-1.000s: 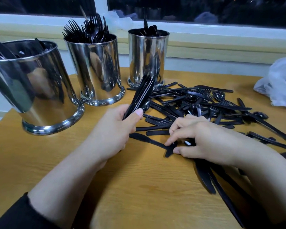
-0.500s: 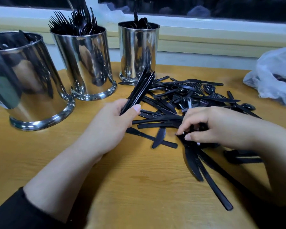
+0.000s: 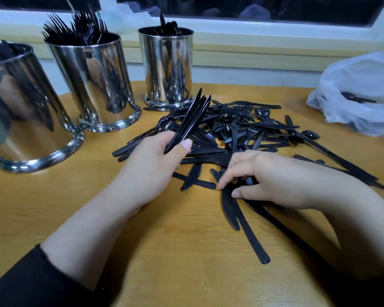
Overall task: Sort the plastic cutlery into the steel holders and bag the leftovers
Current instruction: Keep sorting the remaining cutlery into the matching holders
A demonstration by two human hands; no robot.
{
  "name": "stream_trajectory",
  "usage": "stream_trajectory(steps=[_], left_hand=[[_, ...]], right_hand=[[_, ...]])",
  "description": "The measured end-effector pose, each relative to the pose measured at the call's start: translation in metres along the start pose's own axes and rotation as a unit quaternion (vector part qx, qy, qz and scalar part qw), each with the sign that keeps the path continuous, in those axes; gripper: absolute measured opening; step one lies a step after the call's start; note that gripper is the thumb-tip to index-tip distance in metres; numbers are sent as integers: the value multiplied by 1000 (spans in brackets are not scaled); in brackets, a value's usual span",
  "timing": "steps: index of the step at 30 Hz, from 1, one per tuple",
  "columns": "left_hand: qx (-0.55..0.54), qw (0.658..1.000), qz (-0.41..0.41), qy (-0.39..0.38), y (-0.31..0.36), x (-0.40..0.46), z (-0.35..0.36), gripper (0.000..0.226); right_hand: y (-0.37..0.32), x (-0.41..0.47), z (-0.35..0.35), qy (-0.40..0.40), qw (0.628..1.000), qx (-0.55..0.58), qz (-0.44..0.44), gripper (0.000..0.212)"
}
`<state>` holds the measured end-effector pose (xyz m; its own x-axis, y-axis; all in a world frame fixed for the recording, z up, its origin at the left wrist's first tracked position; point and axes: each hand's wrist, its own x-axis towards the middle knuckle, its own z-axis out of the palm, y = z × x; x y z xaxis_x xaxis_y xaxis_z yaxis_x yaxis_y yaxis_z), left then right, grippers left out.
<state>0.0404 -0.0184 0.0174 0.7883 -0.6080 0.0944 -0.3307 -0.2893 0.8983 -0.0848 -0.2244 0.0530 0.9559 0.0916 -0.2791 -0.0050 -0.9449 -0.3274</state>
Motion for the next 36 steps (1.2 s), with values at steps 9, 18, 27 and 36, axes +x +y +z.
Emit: stream_trajectory(steps=[9,18,27,36], left_hand=[[7,1000,-6,17,-1,2,0,37],[-59,997,-18,39,-5,4,-4,30],[-169,983,-48,60,7,-1,-5,25],[-183,982,-37,-35,20,-8,1,26]], right_hand=[[-3,10,11,48,997,-15,-59,22],[-7,24,26,198,969,-60,-133,25],[-22,14,11,415,872,251,-64,13],[-30,30,7,359,734,576,9,11]])
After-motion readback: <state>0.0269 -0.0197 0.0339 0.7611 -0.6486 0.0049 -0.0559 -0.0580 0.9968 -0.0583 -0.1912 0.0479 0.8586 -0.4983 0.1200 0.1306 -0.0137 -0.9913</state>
